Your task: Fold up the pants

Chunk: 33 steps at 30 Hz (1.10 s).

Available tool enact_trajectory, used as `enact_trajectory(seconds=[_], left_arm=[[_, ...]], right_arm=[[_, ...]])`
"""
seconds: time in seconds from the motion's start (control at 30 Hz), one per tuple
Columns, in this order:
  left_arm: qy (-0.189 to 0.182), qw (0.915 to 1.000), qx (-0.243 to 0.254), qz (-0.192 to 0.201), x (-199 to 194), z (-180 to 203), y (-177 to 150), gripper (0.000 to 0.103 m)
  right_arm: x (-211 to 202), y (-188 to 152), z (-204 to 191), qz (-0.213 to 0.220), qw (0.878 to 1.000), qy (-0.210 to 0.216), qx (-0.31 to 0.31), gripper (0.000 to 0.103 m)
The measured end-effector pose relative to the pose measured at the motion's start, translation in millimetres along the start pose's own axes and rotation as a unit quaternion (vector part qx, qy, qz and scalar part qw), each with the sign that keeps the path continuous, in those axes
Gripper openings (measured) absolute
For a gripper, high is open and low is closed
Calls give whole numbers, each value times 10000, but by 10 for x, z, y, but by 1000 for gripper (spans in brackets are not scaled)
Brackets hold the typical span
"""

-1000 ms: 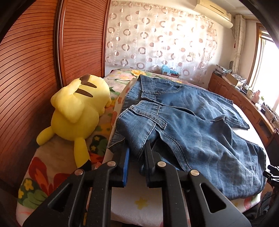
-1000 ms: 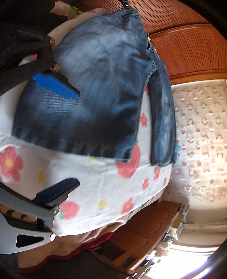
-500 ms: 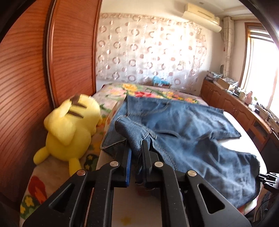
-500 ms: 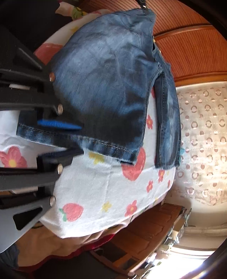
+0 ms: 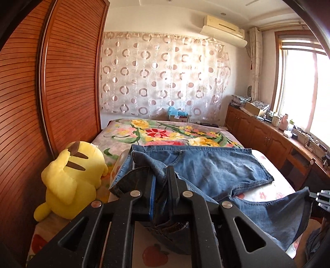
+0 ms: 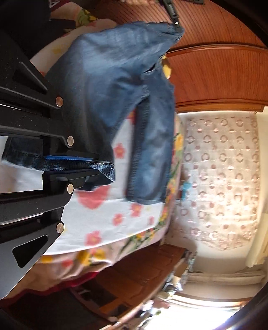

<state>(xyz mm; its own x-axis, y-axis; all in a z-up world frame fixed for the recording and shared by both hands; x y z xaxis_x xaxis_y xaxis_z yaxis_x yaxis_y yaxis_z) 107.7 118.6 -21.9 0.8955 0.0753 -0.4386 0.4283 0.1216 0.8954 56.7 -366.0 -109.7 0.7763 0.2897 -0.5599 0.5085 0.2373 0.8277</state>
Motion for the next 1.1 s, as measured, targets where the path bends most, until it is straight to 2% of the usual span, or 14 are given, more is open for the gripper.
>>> enact_trajectory(seconds=[0.17, 0.27, 0.43, 0.57, 0.6, 0.7, 0.73, 0.97, 1.1], left_arm=[[30, 10000, 44, 9, -10, -5, 13, 10], [38, 10000, 48, -35, 7, -24, -3, 10], [56, 9998, 126, -121, 45, 7, -57, 10], [53, 9997, 196, -157, 53, 49, -108, 10], [55, 9996, 208, -167, 57, 58, -119, 10], [59, 9996, 214, -195, 75, 77, -145, 10], [56, 9996, 204, -200, 74, 81, -150, 10], [57, 9995, 234, -209, 92, 108, -162, 10], [46, 9995, 236, -215, 98, 138, -182, 10]], right_arm=[[80, 286, -86, 227, 9996, 85, -134, 6], [266, 389, -122, 215, 9995, 150, -200, 6], [793, 353, -89, -218, 9992, 320, -79, 6], [1056, 146, -14, -545, 9973, 436, 207, 6], [1081, 109, 8, -586, 9969, 444, 274, 12], [1026, 53, 70, -562, 9968, 407, 400, 39], [965, 46, 87, -531, 9968, 414, 438, 44], [409, -142, 246, -346, 9964, 298, 713, 46], [228, -321, 238, -433, 9953, 337, 796, 46]])
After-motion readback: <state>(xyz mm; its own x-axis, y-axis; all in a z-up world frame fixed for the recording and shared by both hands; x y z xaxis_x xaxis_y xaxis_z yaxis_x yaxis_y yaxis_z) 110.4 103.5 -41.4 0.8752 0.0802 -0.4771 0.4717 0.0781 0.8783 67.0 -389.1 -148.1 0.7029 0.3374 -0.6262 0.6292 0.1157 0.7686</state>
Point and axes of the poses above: each gripper's, at about its wrist camera, not at the fingertips, and x roughly the way its jaws point, z to its right, y to its top, the point moved 4 cm from there along x, roughly the way its jaws point, and after that the axes turned 4 degrees about y, right-handed, at the moved point
